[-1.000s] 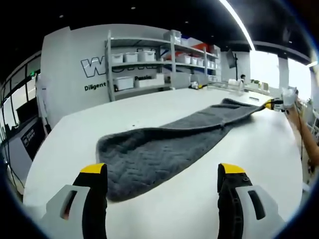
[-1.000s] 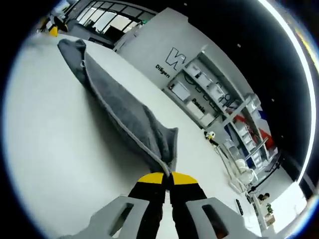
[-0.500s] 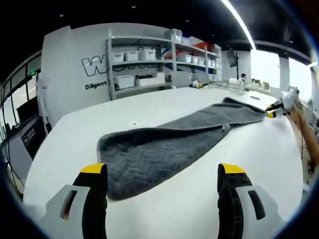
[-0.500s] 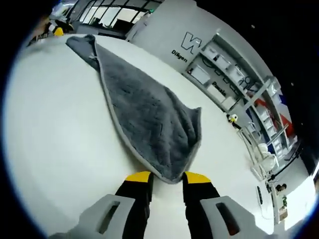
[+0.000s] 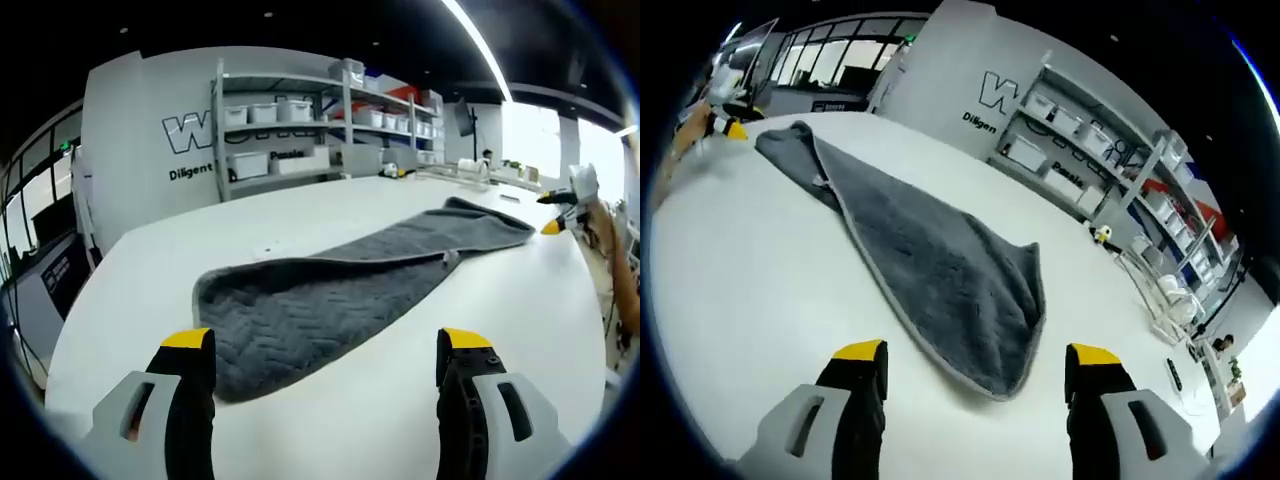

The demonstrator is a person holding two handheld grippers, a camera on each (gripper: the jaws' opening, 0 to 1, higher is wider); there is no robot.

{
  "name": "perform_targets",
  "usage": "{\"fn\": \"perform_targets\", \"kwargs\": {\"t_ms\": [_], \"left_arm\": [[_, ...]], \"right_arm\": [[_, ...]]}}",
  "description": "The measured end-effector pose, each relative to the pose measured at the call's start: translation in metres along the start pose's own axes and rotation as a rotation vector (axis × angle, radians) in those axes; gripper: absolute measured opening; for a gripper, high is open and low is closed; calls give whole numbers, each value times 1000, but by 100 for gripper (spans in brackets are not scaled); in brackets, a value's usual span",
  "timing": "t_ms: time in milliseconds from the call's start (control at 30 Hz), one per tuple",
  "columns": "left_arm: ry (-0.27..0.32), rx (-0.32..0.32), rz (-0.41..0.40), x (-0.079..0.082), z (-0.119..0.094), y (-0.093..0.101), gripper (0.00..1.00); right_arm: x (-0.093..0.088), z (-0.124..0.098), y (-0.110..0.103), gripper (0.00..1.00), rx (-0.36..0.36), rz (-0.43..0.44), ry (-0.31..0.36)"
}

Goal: Open the folded towel by lifting each exposed corner and separating the folded layers until the towel lies flat within the target outline without major curled edges

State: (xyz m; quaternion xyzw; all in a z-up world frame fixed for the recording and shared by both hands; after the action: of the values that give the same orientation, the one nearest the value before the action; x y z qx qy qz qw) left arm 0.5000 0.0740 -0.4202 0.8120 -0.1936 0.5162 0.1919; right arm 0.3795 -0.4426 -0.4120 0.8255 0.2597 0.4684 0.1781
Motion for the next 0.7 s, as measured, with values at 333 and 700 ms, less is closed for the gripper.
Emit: {"fn": "perform_targets", "kwargs": {"t_ms": [333, 700], "left_arm": [[-9, 5, -6, -2, -1, -3, 93], [-20, 19, -8, -4, 0, -6, 99]], "right_arm": [[77, 26, -26, 99, 11, 172, 91], [167, 52, -72, 99, 104, 178, 205]]}}
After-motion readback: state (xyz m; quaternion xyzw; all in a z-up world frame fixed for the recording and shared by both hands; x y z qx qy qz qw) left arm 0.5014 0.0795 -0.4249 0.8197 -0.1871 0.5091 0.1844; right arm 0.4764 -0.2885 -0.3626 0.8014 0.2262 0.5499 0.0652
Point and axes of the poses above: the point that each gripper's makers call its tool centre point, and the gripper's own axes: z roughly forward along the fingers, y roughly to its right, x roughly out of its top, the point moved 2 cm from there along -z, roughly backward along the fingers, and after that the axes turned 10 degrees about -z, right-handed, at the moved point
